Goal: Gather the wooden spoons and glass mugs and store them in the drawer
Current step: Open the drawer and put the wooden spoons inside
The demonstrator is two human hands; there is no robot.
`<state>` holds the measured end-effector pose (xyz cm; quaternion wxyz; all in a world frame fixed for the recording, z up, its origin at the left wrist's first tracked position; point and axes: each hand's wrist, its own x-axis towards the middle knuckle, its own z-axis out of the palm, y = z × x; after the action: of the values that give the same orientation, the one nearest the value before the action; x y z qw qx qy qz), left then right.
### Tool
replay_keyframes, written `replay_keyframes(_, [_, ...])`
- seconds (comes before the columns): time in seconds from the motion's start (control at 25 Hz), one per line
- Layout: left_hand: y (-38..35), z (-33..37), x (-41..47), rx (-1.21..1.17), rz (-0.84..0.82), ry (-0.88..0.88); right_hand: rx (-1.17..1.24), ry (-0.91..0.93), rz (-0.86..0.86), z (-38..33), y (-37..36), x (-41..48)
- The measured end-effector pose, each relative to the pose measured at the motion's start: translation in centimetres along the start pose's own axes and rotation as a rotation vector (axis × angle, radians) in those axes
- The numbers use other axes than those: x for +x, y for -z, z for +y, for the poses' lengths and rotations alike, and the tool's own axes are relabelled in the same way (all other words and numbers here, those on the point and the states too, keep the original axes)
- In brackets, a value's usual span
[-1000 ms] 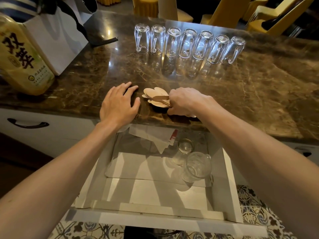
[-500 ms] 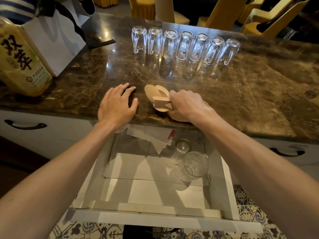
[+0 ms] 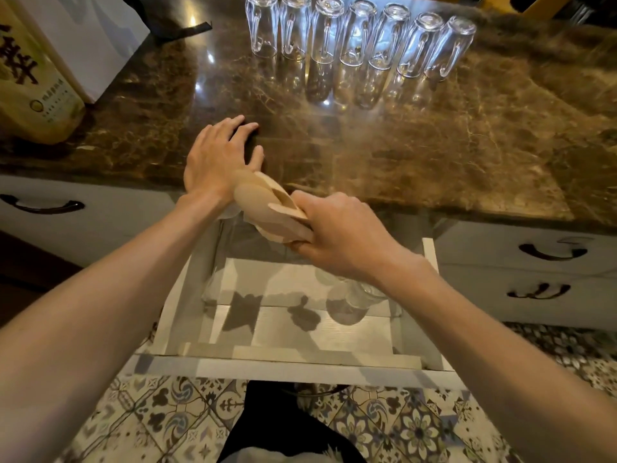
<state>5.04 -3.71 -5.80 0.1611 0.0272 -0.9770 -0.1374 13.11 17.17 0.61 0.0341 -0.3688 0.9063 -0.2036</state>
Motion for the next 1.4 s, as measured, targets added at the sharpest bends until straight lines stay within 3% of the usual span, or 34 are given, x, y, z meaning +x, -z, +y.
replay_keyframes(0.12, [-0.1,0.1,-0.5,0.023,0.018,-0.002,0.088,-0.037,-0.138,-1.1,-2.9,-2.3])
replay_keyframes(0.36, [0.0,0.2,-0.9,0.026,0.013,-0.019,-0.008,-0.088,-0.321,1.3,-8.5,-5.6])
replay_keyframes(0.68, [0.0,-0.2,-1.1,0.030,0.011,-0.015,0.243,-0.257,-0.601,4.8,-11.9,-8.1])
replay_keyframes(1.08, [-0.2,0.2,-1.2,0.017,0.002,-0.024,0.008,-0.324,-0.950,9.2,-12.4,-10.9])
replay_keyframes(1.4, [-0.3,0.0,-1.5,0.015,0.011,-0.023,-0.140,-0.292,-0.994,9.4,-11.9,-11.4])
